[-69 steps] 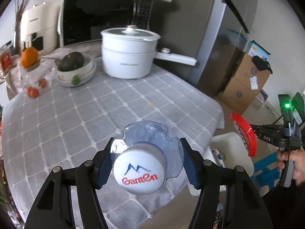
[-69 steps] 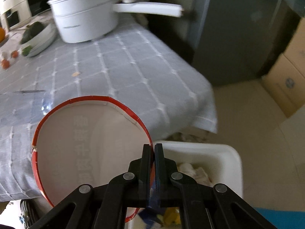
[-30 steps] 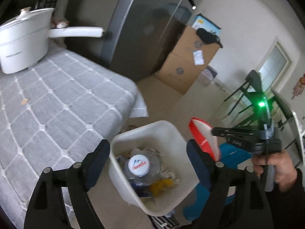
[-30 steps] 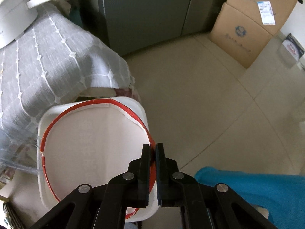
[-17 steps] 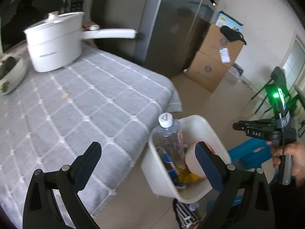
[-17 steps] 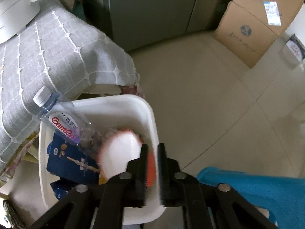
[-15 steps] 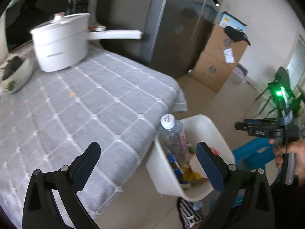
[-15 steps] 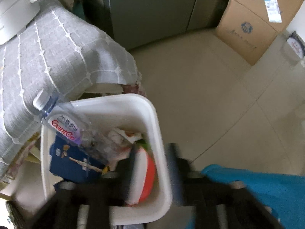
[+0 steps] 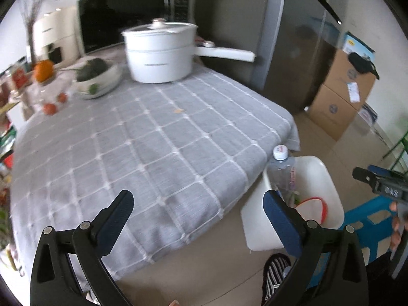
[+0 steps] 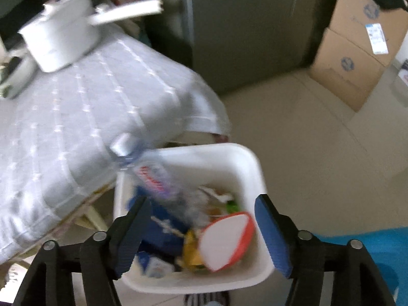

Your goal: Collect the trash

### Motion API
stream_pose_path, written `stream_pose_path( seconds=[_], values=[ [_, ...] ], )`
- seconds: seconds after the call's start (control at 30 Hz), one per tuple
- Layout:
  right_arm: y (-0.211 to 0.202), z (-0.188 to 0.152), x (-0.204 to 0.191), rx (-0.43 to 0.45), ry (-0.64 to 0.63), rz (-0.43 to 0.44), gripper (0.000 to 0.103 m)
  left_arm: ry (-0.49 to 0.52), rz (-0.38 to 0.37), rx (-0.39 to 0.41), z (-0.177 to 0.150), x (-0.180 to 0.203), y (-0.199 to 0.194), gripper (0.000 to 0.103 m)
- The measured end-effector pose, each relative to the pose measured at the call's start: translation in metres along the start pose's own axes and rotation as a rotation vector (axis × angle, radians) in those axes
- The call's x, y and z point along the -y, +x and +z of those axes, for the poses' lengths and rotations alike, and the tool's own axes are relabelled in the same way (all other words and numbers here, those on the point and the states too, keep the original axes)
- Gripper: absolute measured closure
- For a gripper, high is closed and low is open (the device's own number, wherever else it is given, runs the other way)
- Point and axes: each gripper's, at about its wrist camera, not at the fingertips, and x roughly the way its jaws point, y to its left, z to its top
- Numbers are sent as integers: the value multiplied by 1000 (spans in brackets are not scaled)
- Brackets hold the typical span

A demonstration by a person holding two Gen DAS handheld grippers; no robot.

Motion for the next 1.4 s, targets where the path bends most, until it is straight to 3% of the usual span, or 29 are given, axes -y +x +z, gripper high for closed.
stream_pose_path(
  seconds=[0.17, 0.4, 0.63, 1.4],
  values=[
    [-32, -18, -32, 112, -49, 9, 22, -10, 87, 50, -20, -7, -33, 1],
    [-69, -57, -61, 240, -63, -5, 9, 22, 118, 112, -43, -7, -69, 0],
    [-87, -74, -78, 329, -76, -56, 7, 11, 117, 133, -58, -6, -80, 0],
    [-86, -74, -87, 339, -102, -80, 7, -7, 106, 157, -58, -7, -80, 0]
  ],
)
